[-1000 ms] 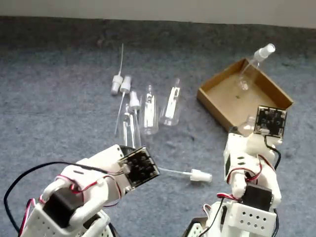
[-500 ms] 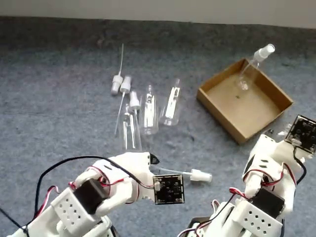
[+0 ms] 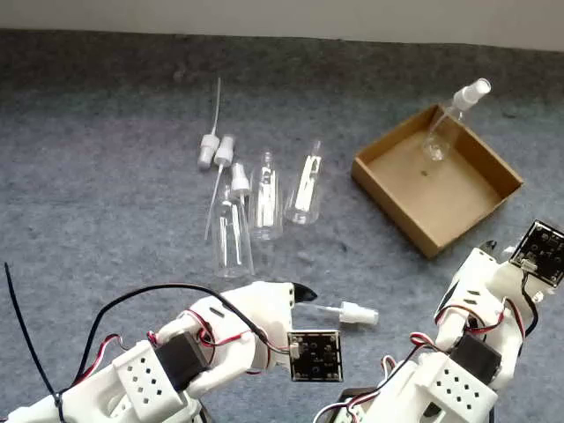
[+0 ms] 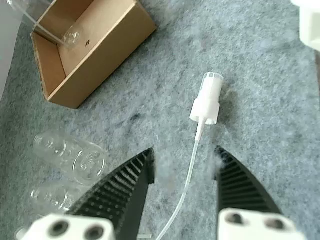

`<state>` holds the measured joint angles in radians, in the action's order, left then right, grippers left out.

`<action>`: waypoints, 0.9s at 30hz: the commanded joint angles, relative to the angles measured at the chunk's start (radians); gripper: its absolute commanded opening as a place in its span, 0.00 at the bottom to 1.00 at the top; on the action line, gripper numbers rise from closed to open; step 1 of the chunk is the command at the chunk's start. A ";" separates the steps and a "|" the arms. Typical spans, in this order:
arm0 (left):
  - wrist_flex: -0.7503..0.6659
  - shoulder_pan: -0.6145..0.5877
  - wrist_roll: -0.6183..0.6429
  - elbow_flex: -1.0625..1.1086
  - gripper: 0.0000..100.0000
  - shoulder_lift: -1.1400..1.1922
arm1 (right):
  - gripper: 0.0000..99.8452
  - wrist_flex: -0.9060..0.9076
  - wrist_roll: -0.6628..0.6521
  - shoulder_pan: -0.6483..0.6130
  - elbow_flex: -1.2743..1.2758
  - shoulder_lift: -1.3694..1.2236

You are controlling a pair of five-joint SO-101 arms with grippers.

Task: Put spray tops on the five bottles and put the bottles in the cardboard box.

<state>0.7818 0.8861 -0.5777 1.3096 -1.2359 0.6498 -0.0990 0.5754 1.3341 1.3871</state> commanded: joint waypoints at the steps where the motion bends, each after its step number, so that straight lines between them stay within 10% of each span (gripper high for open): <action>1: -0.054 0.022 0.054 -0.016 0.16 -0.001 | 0.13 -0.039 0.008 0.012 -0.008 0.012; 21: -0.009 0.111 0.124 -0.263 0.16 0.397 | 0.13 -0.039 0.008 0.007 -0.004 0.015; 27: -0.189 0.120 0.124 -0.223 0.18 0.529 | 0.13 -0.044 0.008 0.005 -0.004 0.013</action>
<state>0.7158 0.9843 -0.4672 1.1116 -0.7710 0.6406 -0.0990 0.5754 1.3341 1.3871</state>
